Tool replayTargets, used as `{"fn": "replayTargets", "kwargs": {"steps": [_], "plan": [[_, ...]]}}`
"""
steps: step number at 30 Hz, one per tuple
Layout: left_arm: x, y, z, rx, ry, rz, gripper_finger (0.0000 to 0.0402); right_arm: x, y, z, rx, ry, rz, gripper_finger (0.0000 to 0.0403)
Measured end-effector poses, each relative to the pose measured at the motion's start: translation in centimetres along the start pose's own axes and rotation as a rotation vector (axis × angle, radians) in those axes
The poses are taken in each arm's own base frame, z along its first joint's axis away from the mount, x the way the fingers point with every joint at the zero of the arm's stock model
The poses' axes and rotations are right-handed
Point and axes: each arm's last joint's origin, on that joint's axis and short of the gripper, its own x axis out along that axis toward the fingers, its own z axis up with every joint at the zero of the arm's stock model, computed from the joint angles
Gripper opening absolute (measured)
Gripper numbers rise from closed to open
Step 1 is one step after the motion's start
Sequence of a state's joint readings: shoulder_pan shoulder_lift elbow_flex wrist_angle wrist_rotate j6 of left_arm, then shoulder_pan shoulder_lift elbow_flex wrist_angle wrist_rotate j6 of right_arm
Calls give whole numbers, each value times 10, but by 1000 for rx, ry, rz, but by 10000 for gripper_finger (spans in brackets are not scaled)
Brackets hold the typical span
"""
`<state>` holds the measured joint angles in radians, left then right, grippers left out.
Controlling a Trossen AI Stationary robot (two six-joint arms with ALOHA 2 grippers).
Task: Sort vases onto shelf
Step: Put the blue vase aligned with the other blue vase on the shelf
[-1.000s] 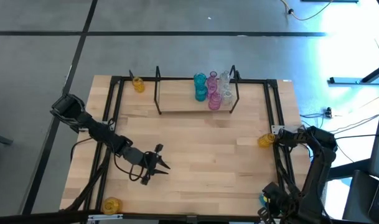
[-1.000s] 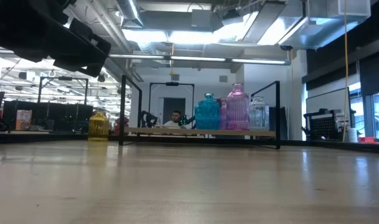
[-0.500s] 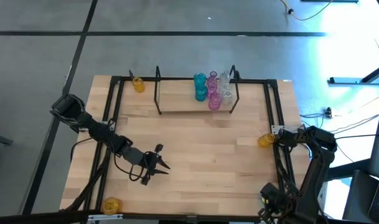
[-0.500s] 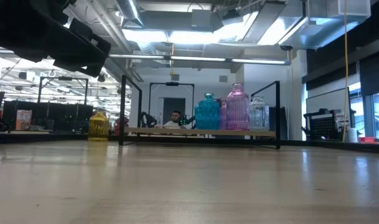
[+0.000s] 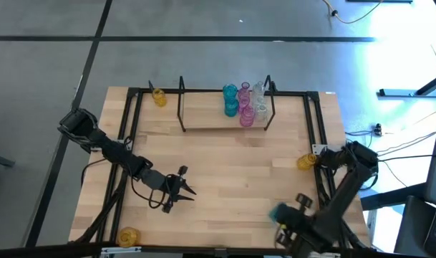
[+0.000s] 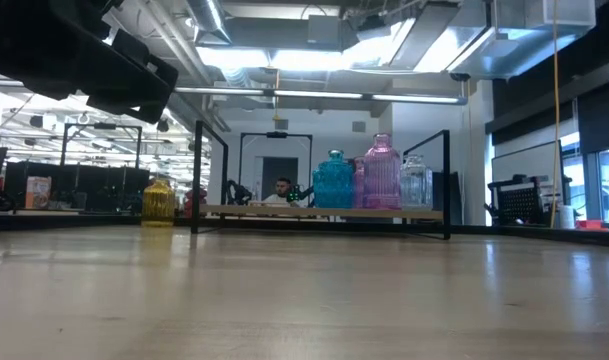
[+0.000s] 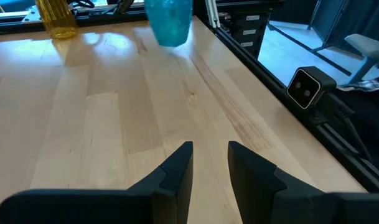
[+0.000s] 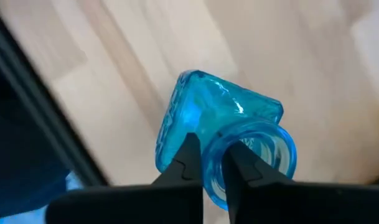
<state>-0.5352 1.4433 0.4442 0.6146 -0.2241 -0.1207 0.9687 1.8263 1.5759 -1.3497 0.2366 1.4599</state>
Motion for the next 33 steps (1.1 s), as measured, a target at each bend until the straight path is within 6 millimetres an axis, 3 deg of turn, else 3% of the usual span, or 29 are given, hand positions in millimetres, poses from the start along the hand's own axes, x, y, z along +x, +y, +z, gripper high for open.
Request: {"fn": "replayTargets", "kwargs": {"steps": [20,33], "plan": [[0,0,0,0,0,0,94,35,-40,148,-418,-141,-53,21],[1,7,2,34,-11,26,94,48,-77,216,-640,-247,-105,18]]}}
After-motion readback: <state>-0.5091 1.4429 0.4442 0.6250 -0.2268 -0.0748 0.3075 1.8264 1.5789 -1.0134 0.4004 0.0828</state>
